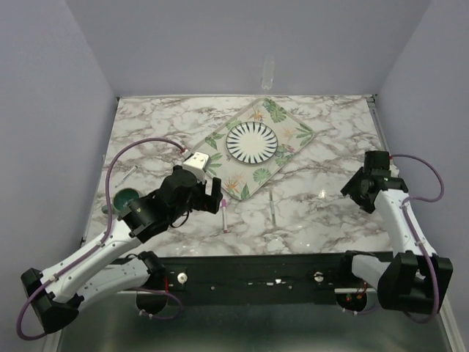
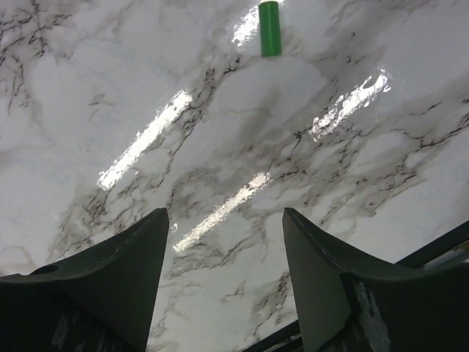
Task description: Insert the pens into the pen caps
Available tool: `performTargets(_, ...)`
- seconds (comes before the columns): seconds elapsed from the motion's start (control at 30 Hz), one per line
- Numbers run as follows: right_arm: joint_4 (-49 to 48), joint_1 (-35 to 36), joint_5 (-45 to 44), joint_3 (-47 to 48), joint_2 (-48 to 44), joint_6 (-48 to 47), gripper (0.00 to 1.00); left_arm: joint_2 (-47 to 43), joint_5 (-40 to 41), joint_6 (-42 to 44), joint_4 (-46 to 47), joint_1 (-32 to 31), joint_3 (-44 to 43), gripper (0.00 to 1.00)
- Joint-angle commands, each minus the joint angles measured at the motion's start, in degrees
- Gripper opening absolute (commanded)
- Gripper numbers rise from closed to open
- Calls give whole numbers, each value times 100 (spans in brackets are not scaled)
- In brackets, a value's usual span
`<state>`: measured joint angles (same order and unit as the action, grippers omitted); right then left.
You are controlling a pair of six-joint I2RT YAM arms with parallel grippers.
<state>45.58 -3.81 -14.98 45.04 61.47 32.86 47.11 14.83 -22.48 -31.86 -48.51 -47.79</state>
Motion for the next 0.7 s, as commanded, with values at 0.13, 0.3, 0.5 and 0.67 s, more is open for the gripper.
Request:
performTargets(0.13,-998,-1332,685,204,1856,134,66,-378,538,112,-181,8,42,99)
performTargets(0.3,-1103,-1332,48,813,2290,-306,52,-449,398,139,-93,8,94,99)
performTargets(0.5,-719,-1332,14,1375,3009,-614,51,-440,661,174,-119,-194,86,99)
performTargets(0.67,-673,-1332,-251,1491,3055,-877,51,-396,740,174,-145,-238,68,99)
